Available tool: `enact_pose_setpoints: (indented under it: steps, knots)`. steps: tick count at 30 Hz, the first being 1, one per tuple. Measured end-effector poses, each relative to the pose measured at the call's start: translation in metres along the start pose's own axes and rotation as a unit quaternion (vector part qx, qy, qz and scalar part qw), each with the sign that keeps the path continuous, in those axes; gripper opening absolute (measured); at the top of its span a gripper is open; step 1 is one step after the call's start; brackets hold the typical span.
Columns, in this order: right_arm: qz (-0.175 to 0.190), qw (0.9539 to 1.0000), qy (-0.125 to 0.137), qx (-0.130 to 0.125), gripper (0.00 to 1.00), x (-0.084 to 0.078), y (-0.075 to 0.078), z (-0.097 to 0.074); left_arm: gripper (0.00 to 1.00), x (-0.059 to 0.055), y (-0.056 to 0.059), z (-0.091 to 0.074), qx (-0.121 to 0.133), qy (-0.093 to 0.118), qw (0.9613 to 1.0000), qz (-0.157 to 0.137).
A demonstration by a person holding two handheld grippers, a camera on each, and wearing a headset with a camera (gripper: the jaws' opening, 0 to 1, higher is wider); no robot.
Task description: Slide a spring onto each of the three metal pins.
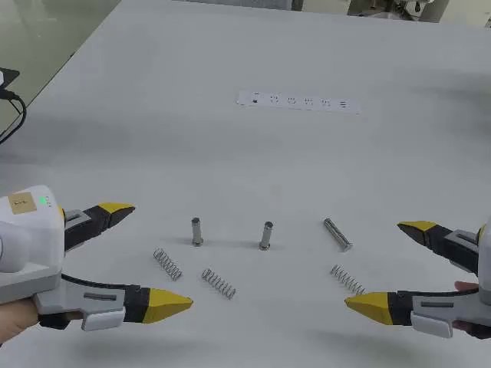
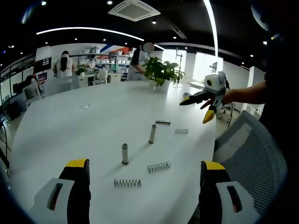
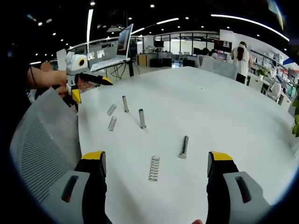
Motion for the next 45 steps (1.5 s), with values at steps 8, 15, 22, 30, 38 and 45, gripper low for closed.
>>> enact_pose_setpoints:
  steps: [8,15,22,30,38,45]
  knots:
    - [0.002,1.0000,0.000,-0.001,0.89,-0.001,0.002,-0.001,0.96,0.000,-0.010,-0.005,0.019,0.002,0.9998,-0.003]
    - [-0.002,1.0000,-0.002,0.000,0.89,-0.001,0.001,0.000,0.97,-0.007,-0.010,-0.006,0.025,-0.009,0.9997,0.000]
    - [-0.014,0.9998,-0.011,0.001,0.89,-0.004,0.001,0.001,0.97,-0.007,-0.010,-0.005,0.027,-0.012,0.9996,0.005]
    - [-0.014,0.9998,-0.010,0.000,0.89,-0.004,0.003,0.001,0.97,-0.006,-0.008,-0.002,0.024,-0.016,0.9995,0.009]
    - [-0.010,0.9999,-0.008,0.002,0.88,-0.006,0.000,0.002,0.97,-0.012,-0.006,-0.001,0.024,-0.024,0.9994,0.010]
    - [-0.008,0.9999,-0.008,0.005,0.89,-0.008,-0.003,0.003,0.98,-0.012,-0.007,-0.001,0.026,-0.024,0.9993,0.013]
Point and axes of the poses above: the centre of the closed fingertips' face, and the gripper's own axes: z roughly forward along the fingers, y roughly to its right, x roughly out of its top, the point moved 3 cm from there along -z, roughly backward along the fingers, and after that the axes turned 14 degrees about -y, right-handed, at the moved point
